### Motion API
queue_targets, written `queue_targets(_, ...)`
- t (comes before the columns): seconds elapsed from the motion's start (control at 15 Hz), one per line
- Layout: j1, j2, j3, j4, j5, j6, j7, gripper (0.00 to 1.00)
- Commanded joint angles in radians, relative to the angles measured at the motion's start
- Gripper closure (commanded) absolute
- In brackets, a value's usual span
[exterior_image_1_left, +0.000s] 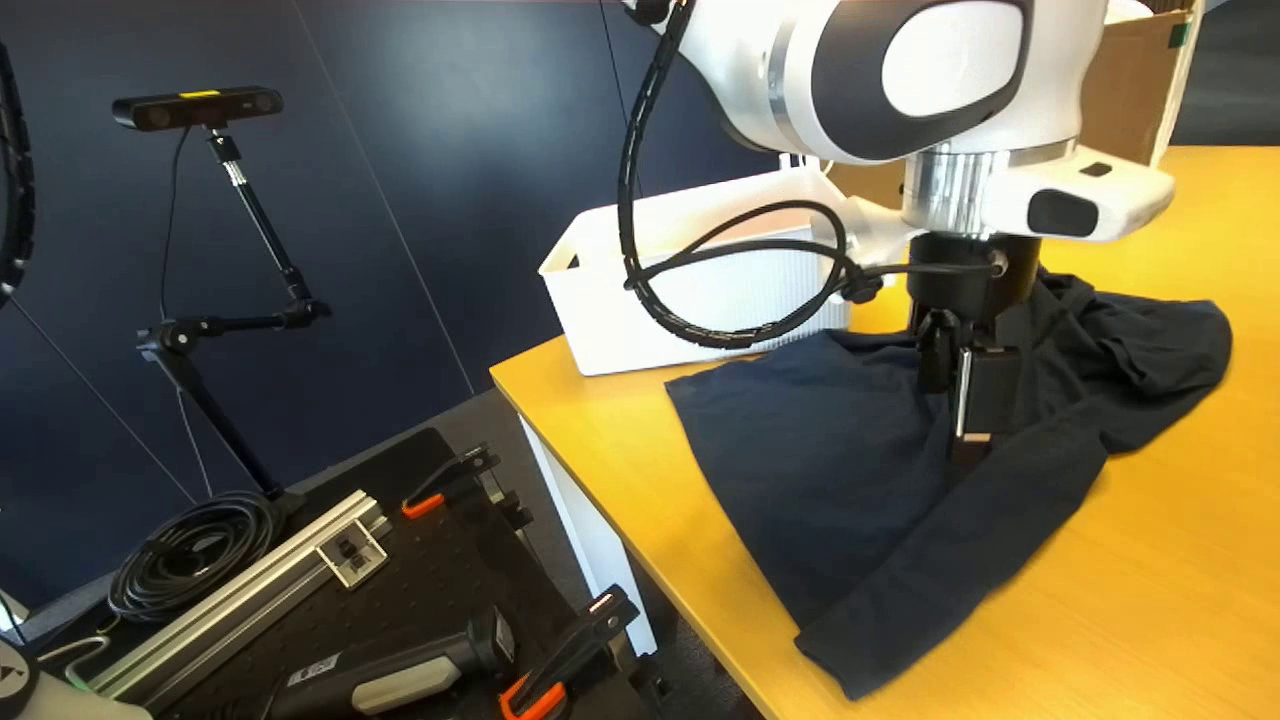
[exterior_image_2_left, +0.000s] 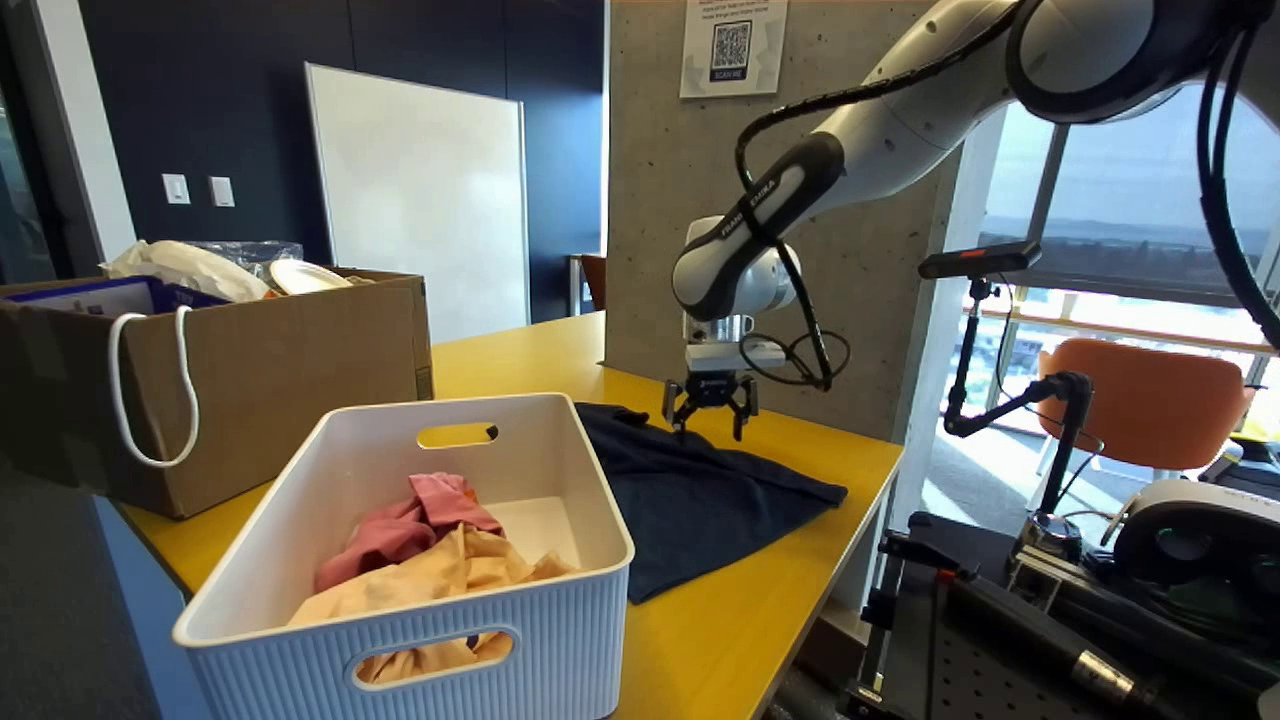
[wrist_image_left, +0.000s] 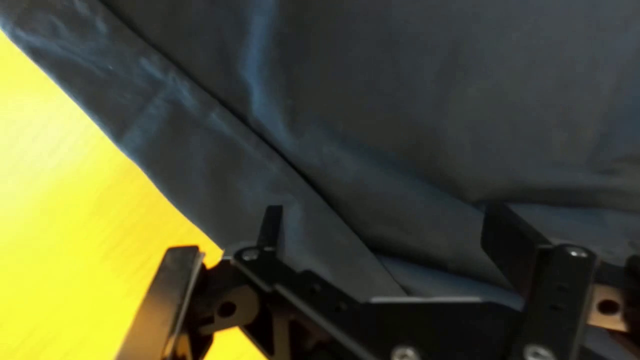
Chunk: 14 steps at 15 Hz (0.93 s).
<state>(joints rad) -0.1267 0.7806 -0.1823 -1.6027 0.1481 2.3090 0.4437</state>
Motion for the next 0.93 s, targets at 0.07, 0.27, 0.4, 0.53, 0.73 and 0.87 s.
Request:
queue_targets(0.07, 0.032, -0.042, -0.035, -0.144, -0.056, 0.099, -0.017, 0.00)
queue_targets(0.27, 0.053, -0.045, -0.076, -0.179, -0.106, 0.140, 0.003, 0.00)
queue_targets(0.4, 0.067, -0.042, -0.105, -0.191, -0.135, 0.160, 0.012, 0.00)
queue_targets(0.53, 0.077, -0.052, -0.131, -0.207, -0.159, 0.177, 0.015, 0.00)
queue_targets(0.73, 0.085, -0.033, -0.150, -0.194, -0.180, 0.199, 0.016, 0.00)
queue_targets(0.87, 0.089, -0.028, -0.145, -0.184, -0.189, 0.227, 0.011, 0.00)
